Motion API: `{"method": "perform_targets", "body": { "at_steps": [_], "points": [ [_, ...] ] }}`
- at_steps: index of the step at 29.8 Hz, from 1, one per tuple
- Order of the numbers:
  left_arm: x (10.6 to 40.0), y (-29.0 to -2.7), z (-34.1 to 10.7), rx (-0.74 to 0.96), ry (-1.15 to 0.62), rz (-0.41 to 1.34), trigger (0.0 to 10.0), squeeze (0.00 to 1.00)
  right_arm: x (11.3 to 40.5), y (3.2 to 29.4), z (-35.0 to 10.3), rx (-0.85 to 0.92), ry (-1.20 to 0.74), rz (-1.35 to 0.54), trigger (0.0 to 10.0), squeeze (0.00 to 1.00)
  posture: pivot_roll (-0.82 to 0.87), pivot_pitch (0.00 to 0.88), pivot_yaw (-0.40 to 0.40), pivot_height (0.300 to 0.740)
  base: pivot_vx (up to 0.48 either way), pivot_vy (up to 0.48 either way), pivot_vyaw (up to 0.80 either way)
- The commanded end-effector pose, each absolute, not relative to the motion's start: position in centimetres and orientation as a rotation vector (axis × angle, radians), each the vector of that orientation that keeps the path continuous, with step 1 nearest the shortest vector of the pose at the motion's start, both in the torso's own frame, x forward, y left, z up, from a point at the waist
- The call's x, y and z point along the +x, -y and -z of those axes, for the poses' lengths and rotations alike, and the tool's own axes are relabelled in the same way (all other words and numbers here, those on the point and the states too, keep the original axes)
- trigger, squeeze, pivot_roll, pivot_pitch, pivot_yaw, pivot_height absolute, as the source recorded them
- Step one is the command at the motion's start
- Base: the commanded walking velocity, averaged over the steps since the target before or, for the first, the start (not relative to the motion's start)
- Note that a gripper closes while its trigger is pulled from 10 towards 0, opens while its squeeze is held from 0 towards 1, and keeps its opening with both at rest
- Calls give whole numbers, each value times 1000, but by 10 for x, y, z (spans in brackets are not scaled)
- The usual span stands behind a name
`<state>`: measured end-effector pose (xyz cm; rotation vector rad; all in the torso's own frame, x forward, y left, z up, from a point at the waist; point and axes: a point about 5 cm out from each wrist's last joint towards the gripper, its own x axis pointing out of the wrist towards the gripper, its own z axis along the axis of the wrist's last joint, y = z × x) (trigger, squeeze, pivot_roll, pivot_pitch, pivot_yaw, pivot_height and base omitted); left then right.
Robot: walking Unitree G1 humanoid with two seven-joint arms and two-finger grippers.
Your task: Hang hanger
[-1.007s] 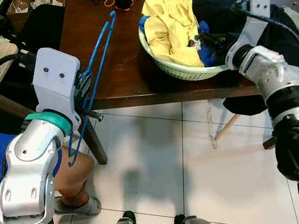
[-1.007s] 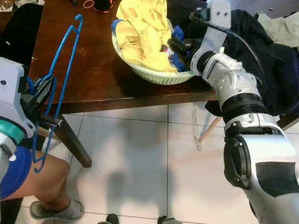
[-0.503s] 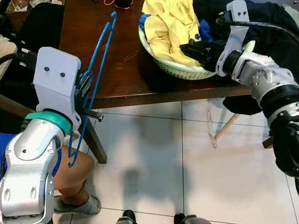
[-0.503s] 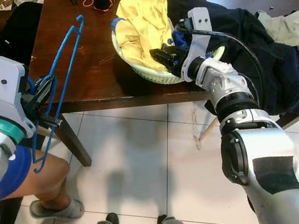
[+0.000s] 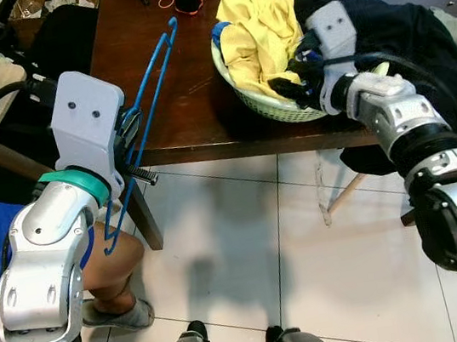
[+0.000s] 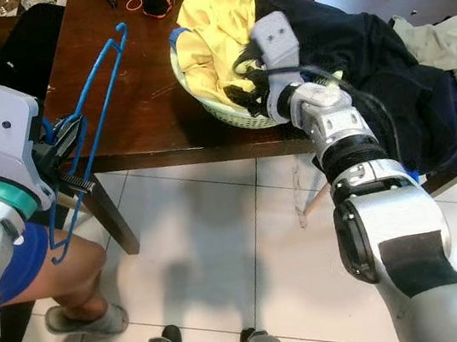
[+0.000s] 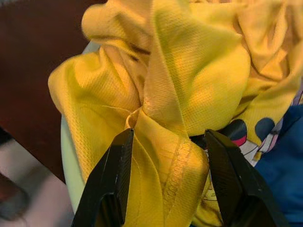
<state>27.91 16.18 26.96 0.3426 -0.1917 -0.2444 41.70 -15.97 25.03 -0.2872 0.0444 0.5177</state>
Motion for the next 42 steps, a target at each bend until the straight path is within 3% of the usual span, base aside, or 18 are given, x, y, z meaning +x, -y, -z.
{"method": "perform_targets", "body": {
  "at_steps": [1,2,3,4,5,18,24,26,29,31,34,35,36,40,42],
  "points": [
    [277,-159,-269,339,195,255,10000,0,417,161,-241,-359,-93,-512,8863,0,117,181,-17,740,0,0,0],
    [277,-159,-269,339,195,255,10000,0,417,161,-241,-359,-93,-512,8863,0,117,181,-17,740,0,0,0],
    [277,-159,-269,338,194,255,10000,0,417,161,-242,-374,-99,-515,2706,0,117,181,-19,740,0,0,0],
    [277,-159,-269,338,194,255,10000,0,417,161,-242,-374,-99,-515,2706,0,117,181,-19,740,0,0,0],
    [277,-159,-269,336,194,253,10000,0,417,161,-242,-382,-105,-519,0,0,116,182,-20,740,0,0,0],
    [277,-159,-269,332,196,247,10000,0,417,159,-242,-388,-111,-549,0,0,115,178,-21,740,0,0,0],
    [277,-160,-270,332,199,240,10000,0,419,159,-265,-262,15,-497,0,0,119,175,-23,740,0,0,0],
    [277,-161,-271,331,202,232,10000,0,417,161,-320,-87,316,-441,0,0,119,172,-22,740,0,0,0],
    [277,-161,-271,331,202,232,10000,0,417,161,-320,-87,316,-441,0,0,119,172,-22,740,0,0,0],
    [279,-160,-271,328,207,227,10000,0,404,198,-388,106,611,-205,0,0,113,160,-24,740,0,0,0],
    [279,-160,-271,327,209,226,10000,0,396,218,-406,160,688,-97,0,0,110,156,-27,740,0,0,0],
    [279,-159,-271,325,211,224,10000,0,389,237,-416,158,732,9,2510,0,108,153,-30,740,0,0,0],
    [279,-159,-271,323,212,223,10000,0,382,256,-420,111,758,115,10000,0,106,151,-30,740,0,0,0],
    [279,-159,-270,319,213,222,10000,0,371,290,-415,7,747,303,10000,0,102,147,-25,740,0,0,0],
    [279,-159,-270,319,213,222,10000,0,371,290,-415,7,747,303,10000,0,102,147,-25,740,0,0,0]
  ]
}}
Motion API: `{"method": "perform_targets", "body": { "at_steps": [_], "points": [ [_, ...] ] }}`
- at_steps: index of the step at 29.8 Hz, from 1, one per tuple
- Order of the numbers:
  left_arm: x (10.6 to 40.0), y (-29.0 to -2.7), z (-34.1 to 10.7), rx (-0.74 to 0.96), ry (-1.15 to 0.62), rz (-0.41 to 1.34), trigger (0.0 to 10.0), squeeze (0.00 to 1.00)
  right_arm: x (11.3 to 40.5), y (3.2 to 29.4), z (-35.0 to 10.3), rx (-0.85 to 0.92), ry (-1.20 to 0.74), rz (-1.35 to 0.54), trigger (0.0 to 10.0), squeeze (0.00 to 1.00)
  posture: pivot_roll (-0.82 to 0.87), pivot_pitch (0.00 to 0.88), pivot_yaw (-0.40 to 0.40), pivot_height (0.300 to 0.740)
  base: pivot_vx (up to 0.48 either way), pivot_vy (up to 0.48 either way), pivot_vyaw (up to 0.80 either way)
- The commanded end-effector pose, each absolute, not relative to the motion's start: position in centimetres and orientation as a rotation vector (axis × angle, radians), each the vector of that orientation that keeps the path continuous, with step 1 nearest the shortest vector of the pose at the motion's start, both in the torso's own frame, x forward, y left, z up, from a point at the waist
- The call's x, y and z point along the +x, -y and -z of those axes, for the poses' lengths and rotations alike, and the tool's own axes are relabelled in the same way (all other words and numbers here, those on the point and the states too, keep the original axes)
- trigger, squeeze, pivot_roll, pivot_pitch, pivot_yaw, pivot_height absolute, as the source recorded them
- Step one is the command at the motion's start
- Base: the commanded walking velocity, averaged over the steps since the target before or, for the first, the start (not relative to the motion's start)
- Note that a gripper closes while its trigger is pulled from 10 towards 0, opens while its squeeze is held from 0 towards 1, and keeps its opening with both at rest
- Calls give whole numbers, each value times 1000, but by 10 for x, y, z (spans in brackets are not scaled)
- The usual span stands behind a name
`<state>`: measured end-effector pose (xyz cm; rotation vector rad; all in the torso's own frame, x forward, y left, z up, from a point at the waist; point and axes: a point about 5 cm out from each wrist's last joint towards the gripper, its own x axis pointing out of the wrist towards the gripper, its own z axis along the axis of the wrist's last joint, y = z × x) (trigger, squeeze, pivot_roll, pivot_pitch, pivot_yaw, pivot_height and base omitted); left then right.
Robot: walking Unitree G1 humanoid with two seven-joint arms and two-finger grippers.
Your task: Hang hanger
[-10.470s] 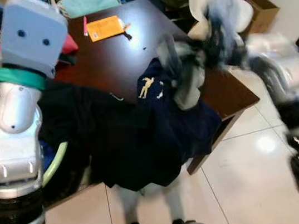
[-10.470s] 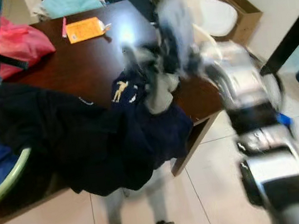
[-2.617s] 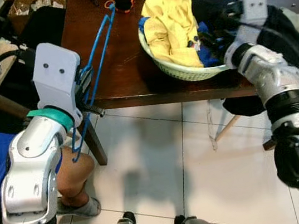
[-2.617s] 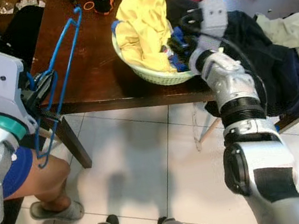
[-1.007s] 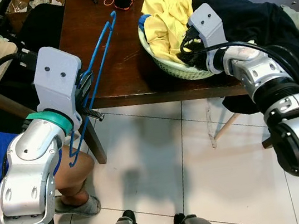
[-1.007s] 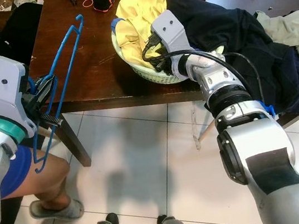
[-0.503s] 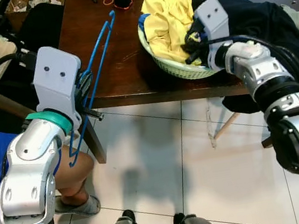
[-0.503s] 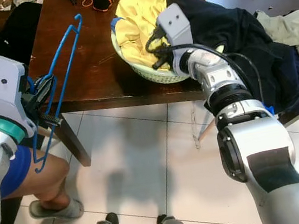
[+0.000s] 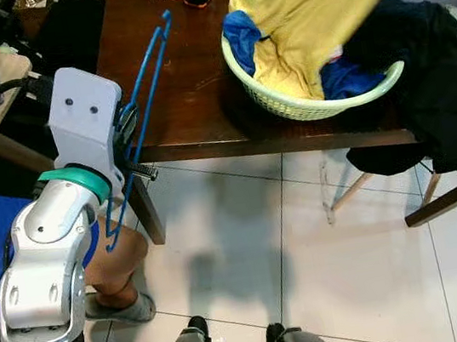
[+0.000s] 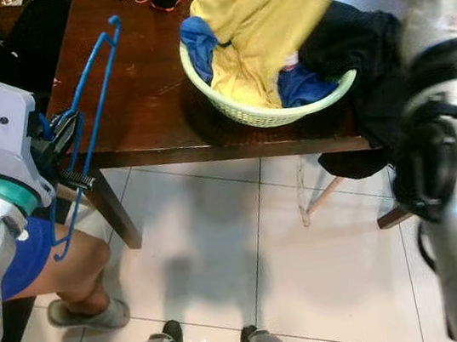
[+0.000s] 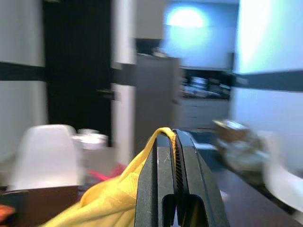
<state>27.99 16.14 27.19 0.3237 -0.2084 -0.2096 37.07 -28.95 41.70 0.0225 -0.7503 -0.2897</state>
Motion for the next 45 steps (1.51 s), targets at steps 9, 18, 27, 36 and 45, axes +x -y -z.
{"method": "perform_targets", "body": {
  "at_steps": [9,18,27,36,45],
  "points": [
    [279,-158,-269,315,213,232,10000,0,321,378,-406,-80,733,835,10000,0,91,140,-17,740,0,0,0],
    [280,-155,-269,312,212,244,10000,0,313,399,-377,-247,593,1033,10000,0,89,141,-10,740,0,0,0],
    [280,-155,-270,313,215,245,10000,0,381,328,-293,-445,150,463,10000,1000,98,148,-12,740,0,0,0],
    [279,-154,-269,310,213,246,10000,0,357,363,-329,-144,353,818,10000,0,93,156,-17,740,0,0,0],
    [275,-150,-269,299,215,273,10000,0,386,245,-377,-258,678,-18,10000,0,99,180,-17,740,0,0,0]
  ]
}}
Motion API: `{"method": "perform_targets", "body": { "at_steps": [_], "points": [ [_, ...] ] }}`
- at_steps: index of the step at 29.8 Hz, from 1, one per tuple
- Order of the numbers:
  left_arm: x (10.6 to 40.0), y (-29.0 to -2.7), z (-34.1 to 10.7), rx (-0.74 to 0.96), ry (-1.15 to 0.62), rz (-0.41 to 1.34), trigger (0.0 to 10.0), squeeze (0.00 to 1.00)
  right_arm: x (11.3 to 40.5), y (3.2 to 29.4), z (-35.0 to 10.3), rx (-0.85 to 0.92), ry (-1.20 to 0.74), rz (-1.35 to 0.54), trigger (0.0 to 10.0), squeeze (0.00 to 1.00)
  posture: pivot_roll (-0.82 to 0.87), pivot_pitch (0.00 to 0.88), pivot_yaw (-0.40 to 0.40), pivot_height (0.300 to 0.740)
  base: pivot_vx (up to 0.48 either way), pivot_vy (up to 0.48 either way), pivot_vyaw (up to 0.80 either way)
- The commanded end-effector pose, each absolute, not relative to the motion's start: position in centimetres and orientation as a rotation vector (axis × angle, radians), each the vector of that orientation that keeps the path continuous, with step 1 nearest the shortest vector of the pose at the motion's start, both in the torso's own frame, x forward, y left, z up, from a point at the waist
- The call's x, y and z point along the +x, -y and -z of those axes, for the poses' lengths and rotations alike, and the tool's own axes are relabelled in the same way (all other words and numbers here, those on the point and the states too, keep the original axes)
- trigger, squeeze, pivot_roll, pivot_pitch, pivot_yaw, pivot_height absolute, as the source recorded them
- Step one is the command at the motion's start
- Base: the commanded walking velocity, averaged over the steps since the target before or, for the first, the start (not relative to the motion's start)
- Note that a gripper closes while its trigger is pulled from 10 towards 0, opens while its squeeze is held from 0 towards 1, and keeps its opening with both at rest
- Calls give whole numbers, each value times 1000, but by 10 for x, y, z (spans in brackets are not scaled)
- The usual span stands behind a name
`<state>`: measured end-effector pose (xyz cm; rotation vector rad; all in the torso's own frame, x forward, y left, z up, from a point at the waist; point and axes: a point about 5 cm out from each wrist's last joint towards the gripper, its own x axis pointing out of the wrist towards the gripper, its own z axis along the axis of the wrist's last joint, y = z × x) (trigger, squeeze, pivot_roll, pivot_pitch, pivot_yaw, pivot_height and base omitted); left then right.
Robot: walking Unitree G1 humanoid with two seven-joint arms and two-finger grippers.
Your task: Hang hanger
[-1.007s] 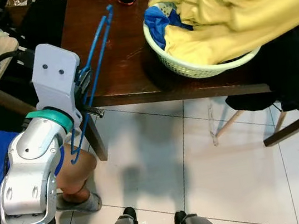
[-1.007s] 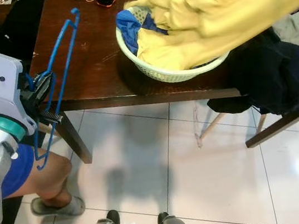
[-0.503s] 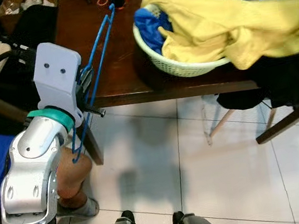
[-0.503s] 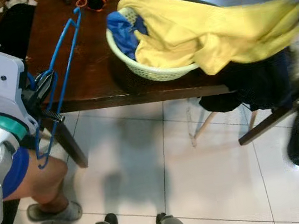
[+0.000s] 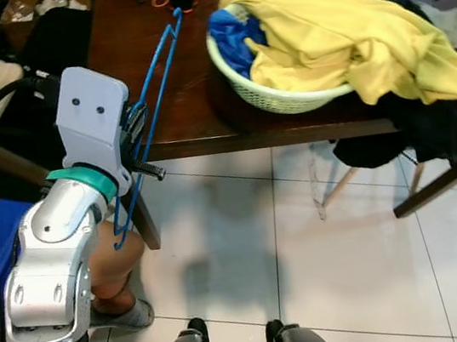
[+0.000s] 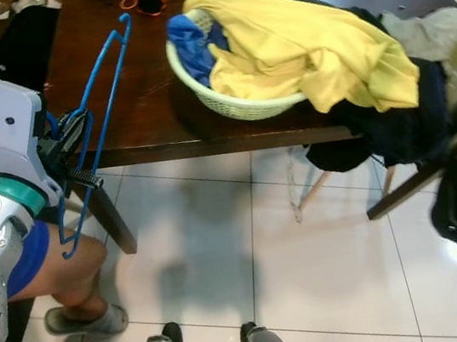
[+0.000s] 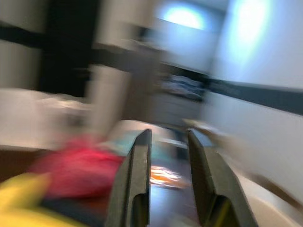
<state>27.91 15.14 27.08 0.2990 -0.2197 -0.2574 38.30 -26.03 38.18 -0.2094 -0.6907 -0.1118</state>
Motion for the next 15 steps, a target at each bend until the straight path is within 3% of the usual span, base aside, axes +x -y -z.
{"method": "perform_targets", "body": {
  "at_steps": [1,2,4,6,11,12,13,15],
  "points": [
    [274,-150,-270,298,216,278,10000,0,389,227,-370,-282,656,-124,10000,0,99,183,-17,740,0,0,0],
    [274,-150,-270,298,216,278,10000,0,389,227,-370,-282,656,-124,10000,0,99,183,-17,740,0,0,0],
    [271,-150,-269,297,213,289,10000,0,395,190,-347,-285,599,-296,10000,0,102,189,-13,740,0,0,0],
    [271,-150,-268,297,209,293,10000,0,398,177,-333,-299,556,-332,10000,0,100,193,-9,740,0,0,0],
    [271,-150,-268,297,206,296,10000,0,402,169,-321,-324,515,-332,10000,0,100,194,-8,740,0,0,0],
    [273,-147,-267,290,205,305,10000,0,412,170,-299,-418,387,-244,10000,0,97,209,-4,740,0,0,0],
    [273,-147,-267,290,205,305,10000,0,412,170,-299,-418,387,-244,10000,0,97,209,-4,740,0,0,0],
    [275,-141,-267,284,203,326,10000,0,419,187,-280,-511,244,-66,10000,0,96,216,5,740,0,0,0]
  ]
}}
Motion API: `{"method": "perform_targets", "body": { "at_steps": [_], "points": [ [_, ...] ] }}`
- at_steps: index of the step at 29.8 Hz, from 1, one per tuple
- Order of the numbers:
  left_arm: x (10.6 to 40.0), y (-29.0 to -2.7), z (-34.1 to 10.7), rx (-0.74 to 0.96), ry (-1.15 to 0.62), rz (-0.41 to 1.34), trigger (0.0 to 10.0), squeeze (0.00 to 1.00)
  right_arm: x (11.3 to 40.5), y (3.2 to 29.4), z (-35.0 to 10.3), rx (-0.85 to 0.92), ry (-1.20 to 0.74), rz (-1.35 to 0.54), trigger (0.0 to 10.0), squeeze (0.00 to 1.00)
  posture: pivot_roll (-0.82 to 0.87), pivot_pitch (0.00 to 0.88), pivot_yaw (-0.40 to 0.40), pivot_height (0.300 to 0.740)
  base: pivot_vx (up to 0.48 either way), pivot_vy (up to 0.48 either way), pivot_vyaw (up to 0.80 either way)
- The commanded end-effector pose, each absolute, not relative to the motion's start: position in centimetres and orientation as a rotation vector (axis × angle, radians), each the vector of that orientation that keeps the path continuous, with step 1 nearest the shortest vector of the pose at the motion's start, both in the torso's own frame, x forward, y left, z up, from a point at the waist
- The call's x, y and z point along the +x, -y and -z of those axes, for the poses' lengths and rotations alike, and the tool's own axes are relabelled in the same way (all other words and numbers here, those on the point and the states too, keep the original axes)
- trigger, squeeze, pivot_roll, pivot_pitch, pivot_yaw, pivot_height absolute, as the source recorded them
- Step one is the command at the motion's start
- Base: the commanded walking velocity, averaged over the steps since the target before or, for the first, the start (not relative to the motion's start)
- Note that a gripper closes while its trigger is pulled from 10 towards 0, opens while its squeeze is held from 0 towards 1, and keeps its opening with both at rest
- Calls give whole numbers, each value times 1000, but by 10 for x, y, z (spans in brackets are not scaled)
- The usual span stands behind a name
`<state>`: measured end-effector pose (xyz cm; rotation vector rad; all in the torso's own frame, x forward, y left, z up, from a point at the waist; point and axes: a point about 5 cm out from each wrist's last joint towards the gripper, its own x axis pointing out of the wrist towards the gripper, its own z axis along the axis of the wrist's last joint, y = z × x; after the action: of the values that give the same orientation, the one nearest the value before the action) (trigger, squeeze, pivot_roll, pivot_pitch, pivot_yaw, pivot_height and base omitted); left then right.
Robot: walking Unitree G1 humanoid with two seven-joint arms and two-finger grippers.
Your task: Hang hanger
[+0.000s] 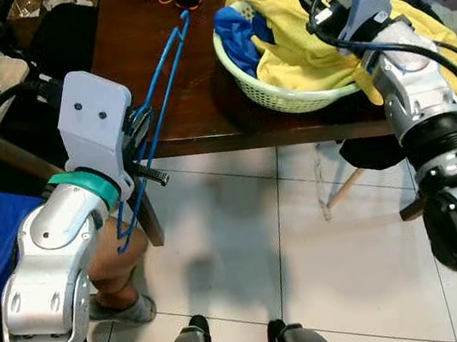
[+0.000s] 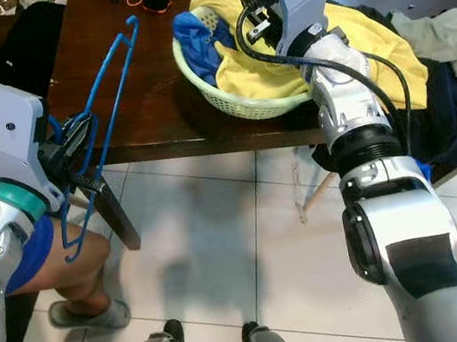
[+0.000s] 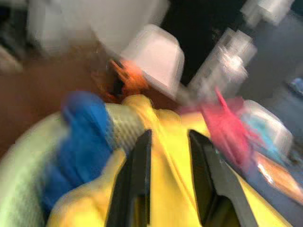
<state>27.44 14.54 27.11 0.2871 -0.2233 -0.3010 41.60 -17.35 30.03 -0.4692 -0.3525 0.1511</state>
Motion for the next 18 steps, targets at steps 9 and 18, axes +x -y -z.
{"method": "perform_targets", "body": {
  "at_steps": [9,18],
  "points": [
    [274,-136,-265,274,189,353,10000,0,420,189,-270,-579,132,-98,10000,1000,77,254,7,740,0,0,0],
    [266,-136,-261,260,166,345,10000,0,422,200,-291,-515,179,18,10000,1000,75,307,-10,740,0,0,0]
  ]
}}
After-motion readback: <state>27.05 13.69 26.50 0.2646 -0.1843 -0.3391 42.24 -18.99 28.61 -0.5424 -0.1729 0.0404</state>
